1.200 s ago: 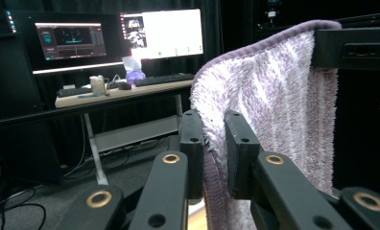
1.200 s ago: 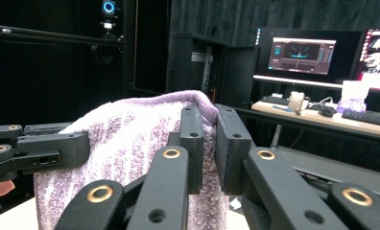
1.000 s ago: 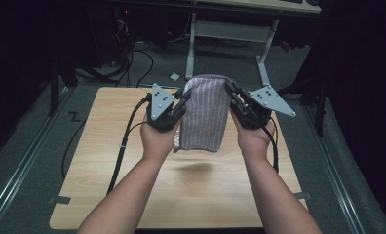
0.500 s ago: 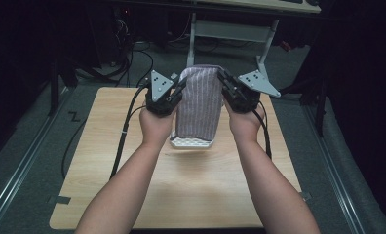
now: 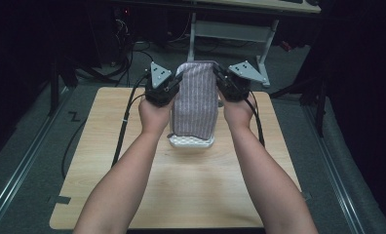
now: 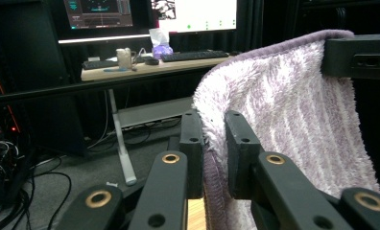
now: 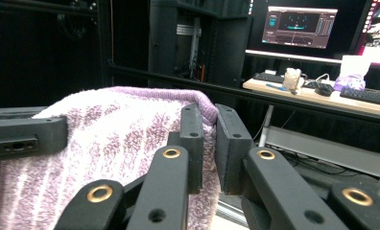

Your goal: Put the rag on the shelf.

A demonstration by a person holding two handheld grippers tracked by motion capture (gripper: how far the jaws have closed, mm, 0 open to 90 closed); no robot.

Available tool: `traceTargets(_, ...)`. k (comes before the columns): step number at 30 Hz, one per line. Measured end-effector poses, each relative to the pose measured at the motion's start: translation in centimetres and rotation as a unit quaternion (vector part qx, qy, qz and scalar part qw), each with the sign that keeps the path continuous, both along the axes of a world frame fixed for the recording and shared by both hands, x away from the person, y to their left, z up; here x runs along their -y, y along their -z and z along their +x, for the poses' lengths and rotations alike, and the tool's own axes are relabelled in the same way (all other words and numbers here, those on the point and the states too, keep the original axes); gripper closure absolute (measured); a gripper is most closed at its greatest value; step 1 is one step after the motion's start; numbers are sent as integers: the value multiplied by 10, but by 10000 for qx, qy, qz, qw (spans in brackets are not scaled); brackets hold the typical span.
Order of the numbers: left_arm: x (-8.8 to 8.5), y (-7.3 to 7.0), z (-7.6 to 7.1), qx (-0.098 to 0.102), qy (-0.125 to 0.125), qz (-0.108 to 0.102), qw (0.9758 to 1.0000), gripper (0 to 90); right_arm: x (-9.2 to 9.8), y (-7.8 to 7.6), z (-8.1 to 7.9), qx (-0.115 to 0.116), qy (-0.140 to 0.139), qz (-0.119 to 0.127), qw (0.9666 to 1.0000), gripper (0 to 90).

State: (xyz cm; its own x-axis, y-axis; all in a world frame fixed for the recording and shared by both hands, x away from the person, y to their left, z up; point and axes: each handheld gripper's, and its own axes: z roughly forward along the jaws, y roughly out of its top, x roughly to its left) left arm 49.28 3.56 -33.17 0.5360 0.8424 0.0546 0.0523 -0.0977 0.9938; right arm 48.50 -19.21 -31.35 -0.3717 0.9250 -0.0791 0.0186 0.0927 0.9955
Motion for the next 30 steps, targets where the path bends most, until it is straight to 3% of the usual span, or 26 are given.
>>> traceTargets(3,-1,1,5,-15,7,-15,10000,797,0,1,4,56,-1,-108,9999,833)
traceTargets(8,2,2,21,-218,-37,122,9997,796,-2,3,17,-48,96,-274,9996,832)
traceTargets(9,2,7,28,-338,-43,62,9994,791,-1,5,24,-153,121,-308,9993,831)
traceTargets(10,2,7,28,-338,-43,62,9994,788,-1,5,24,-153,121,-308,9993,831)
traceTargets(12,4,17,37,-665,-36,104,9977,783,-2,11,32,-348,172,-462,9982,829)
traceTargets(13,4,17,37,-665,-36,104,9977,779,-2,11,32,-348,172,-462,9982,829)
traceTargets(16,6,26,45,-1038,-34,147,9945,757,-5,22,39,-515,299,-710,9957,821)
traceTargets(19,6,29,47,-1181,-35,126,9929,691,-5,27,44,-692,288,-694,9948,800)
traceTargets(20,5,29,48,-1256,-19,91,9920,691,-5,30,46,-797,286,-701,9939,764)
traceTargets(21,2,29,48,-1313,-52,67,9913,633,-4,34,50,-1028,265,-683,9920,657)
traceTargets(24,0,28,48,-1315,-2,41,9913,615,-2,35,49,-1017,300,-661,9922,590)
traceTargets(30,1,30,40,-1261,37,32,9920,587,2,36,44,-1089,308,-635,9915,567)
